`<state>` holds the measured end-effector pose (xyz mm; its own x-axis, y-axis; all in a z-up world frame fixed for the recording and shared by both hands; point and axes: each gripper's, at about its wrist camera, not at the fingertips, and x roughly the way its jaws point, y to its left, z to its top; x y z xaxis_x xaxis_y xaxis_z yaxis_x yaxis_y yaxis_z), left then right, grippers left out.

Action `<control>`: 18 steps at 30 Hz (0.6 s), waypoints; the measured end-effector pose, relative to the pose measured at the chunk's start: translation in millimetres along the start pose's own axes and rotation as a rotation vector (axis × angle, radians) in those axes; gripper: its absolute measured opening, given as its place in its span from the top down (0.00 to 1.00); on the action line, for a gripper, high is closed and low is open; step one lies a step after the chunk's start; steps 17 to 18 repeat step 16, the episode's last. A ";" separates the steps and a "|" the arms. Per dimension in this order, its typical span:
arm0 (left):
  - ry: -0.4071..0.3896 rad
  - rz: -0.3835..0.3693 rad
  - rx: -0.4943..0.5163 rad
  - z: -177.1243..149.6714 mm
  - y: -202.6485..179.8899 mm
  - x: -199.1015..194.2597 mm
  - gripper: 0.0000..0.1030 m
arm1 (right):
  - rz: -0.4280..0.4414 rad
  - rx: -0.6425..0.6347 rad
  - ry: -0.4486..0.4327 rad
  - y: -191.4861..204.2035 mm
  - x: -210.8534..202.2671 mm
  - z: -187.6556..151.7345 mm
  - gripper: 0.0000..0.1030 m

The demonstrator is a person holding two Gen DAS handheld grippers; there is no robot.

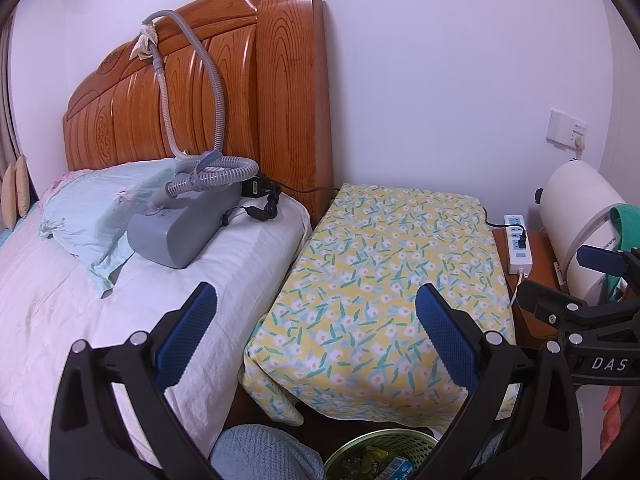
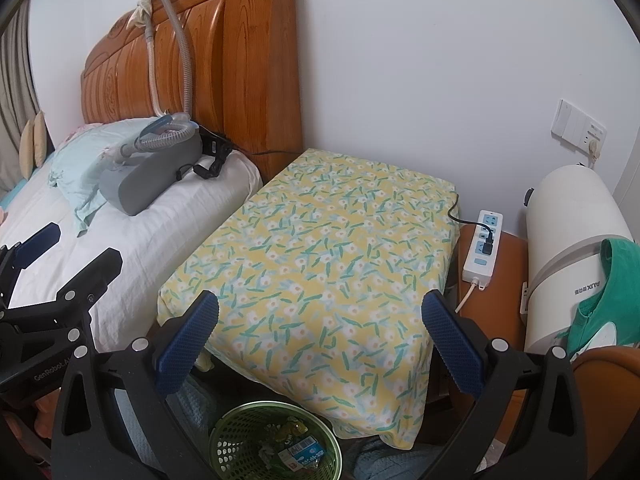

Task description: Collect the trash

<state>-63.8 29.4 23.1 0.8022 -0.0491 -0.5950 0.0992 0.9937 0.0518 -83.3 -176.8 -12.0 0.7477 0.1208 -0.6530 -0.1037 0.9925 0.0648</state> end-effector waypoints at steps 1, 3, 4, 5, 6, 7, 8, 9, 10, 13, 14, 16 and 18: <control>0.000 -0.003 -0.002 -0.5 0.4 0.4 0.07 | 0.001 0.000 0.001 -0.4 -0.4 -0.5 0.02; -0.005 0.000 -0.002 -1.4 1.3 1.5 0.08 | 0.000 -0.001 0.001 0.3 0.3 0.3 0.02; -0.006 0.002 -0.002 -1.5 1.5 1.9 0.08 | -0.001 -0.001 0.001 0.5 0.4 0.4 0.02; -0.005 0.002 -0.001 -1.1 1.3 2.8 0.08 | -0.002 0.000 0.003 0.0 0.6 0.0 0.02; -0.005 0.001 -0.001 -1.0 1.1 2.8 0.08 | -0.001 0.001 0.004 -0.6 1.1 -0.3 0.02; -0.005 0.003 -0.002 -1.0 1.0 2.9 0.08 | 0.000 0.002 0.006 -1.1 0.7 -0.9 0.02; -0.004 0.002 -0.003 -0.9 1.4 3.2 0.07 | -0.001 0.002 0.006 -1.1 0.6 -1.1 0.02; -0.002 0.003 -0.004 -0.7 1.6 4.2 0.07 | -0.002 0.002 0.007 -0.8 1.8 -0.7 0.02; 0.001 0.004 -0.004 -0.4 1.5 5.1 0.08 | -0.001 0.002 0.008 -1.1 1.4 -1.1 0.02; 0.008 0.007 -0.002 -0.3 0.8 7.1 0.07 | -0.002 0.003 0.007 -0.5 1.7 -0.9 0.02; 0.008 0.007 -0.001 -0.5 0.6 7.5 0.07 | -0.002 0.004 0.007 -0.5 1.8 -0.9 0.02; 0.009 0.008 0.001 -1.0 0.4 8.0 0.08 | -0.002 0.004 0.008 -0.4 1.9 -0.8 0.02; 0.009 0.008 0.001 -1.0 0.4 8.0 0.08 | -0.002 0.004 0.008 -0.4 1.9 -0.8 0.02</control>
